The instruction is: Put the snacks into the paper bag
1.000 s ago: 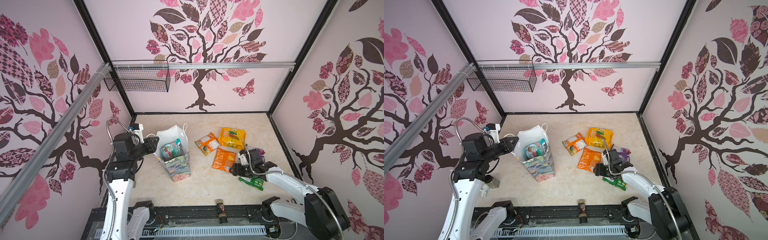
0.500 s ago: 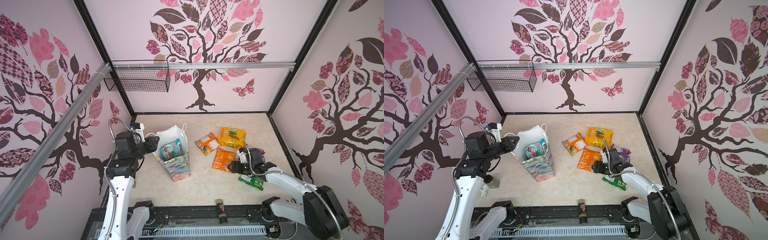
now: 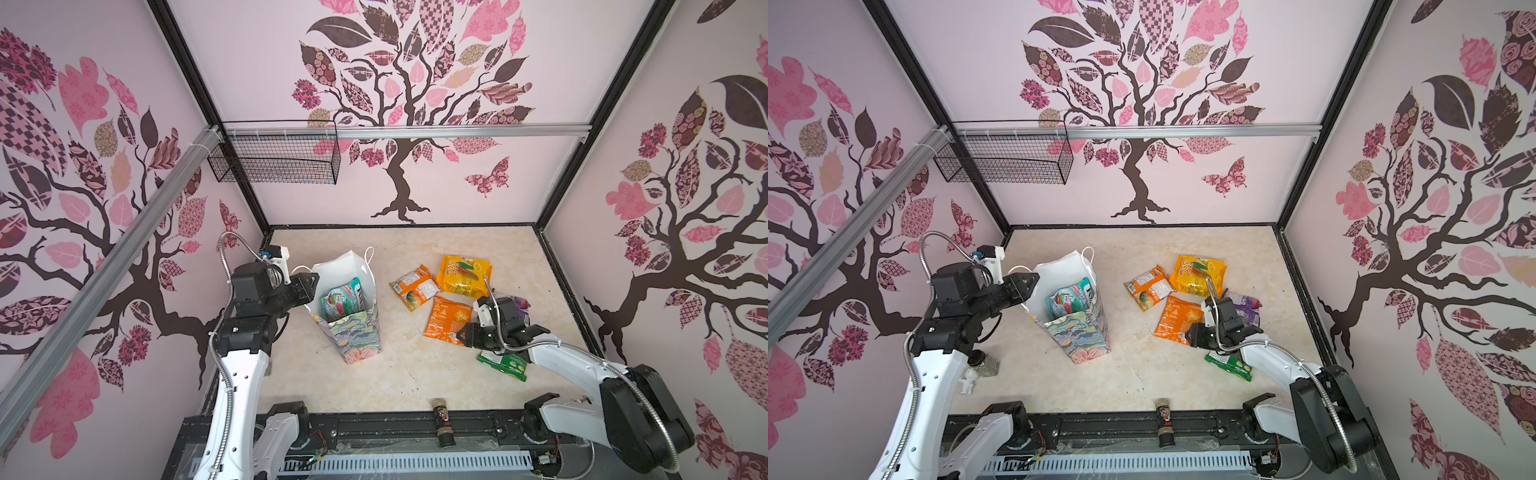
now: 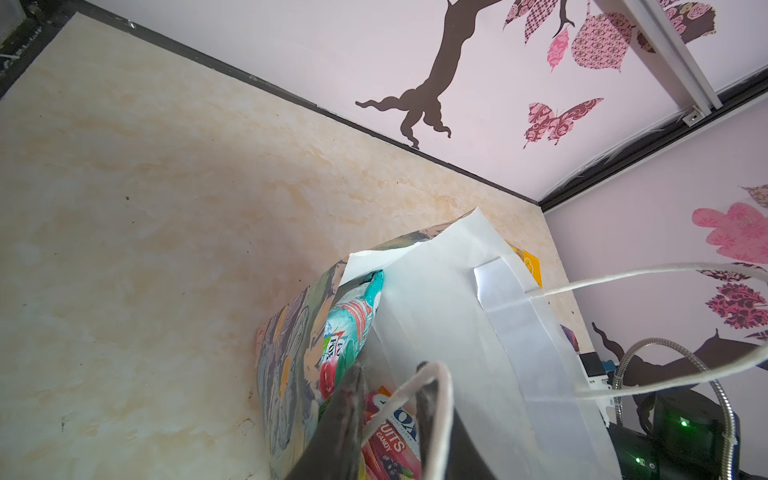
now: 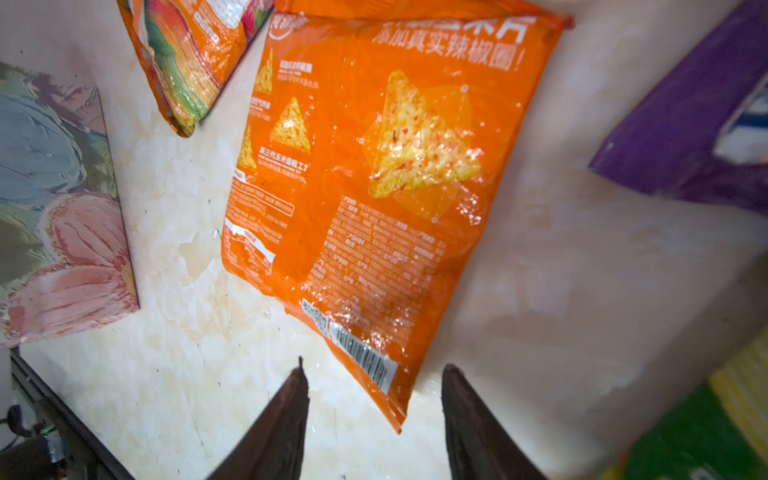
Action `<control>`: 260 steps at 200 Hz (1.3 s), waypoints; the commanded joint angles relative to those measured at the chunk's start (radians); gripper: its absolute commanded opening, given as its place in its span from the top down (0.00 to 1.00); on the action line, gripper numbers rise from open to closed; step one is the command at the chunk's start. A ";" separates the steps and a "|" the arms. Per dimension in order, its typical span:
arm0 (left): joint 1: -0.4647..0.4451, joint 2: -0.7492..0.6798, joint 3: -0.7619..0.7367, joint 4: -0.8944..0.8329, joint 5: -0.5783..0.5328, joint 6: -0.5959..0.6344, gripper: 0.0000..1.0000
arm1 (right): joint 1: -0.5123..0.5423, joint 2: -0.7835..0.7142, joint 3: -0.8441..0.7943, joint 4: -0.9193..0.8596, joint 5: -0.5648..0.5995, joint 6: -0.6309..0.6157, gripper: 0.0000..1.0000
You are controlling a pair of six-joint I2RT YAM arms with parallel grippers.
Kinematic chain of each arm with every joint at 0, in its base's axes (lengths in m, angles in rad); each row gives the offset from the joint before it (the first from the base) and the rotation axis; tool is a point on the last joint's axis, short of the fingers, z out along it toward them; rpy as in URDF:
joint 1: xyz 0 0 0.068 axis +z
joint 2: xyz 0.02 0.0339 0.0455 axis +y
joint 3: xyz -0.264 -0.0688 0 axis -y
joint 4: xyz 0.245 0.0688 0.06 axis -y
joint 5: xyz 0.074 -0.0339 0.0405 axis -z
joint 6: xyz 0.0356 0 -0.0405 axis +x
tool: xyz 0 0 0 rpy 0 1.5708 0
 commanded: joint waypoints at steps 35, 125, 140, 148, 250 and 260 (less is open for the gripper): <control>-0.004 -0.011 0.007 -0.001 -0.007 0.019 0.74 | 0.004 -0.036 -0.007 0.016 0.013 0.011 0.67; -0.003 -0.004 0.007 -0.006 -0.009 0.021 0.74 | 0.004 -0.035 -0.003 0.034 -0.033 0.020 0.96; -0.003 -0.001 0.007 -0.006 -0.009 0.020 0.74 | 0.004 -0.045 -0.004 0.033 -0.033 0.022 0.99; -0.003 0.000 0.007 -0.005 -0.007 0.021 0.74 | 0.004 -0.051 -0.004 0.033 -0.033 0.023 1.00; -0.003 0.003 0.001 0.011 -0.006 0.017 0.74 | 0.004 -0.090 0.052 -0.008 -0.091 0.007 1.00; -0.003 0.004 0.000 0.015 -0.003 0.016 0.74 | 0.004 -0.107 0.054 -0.016 -0.080 0.006 1.00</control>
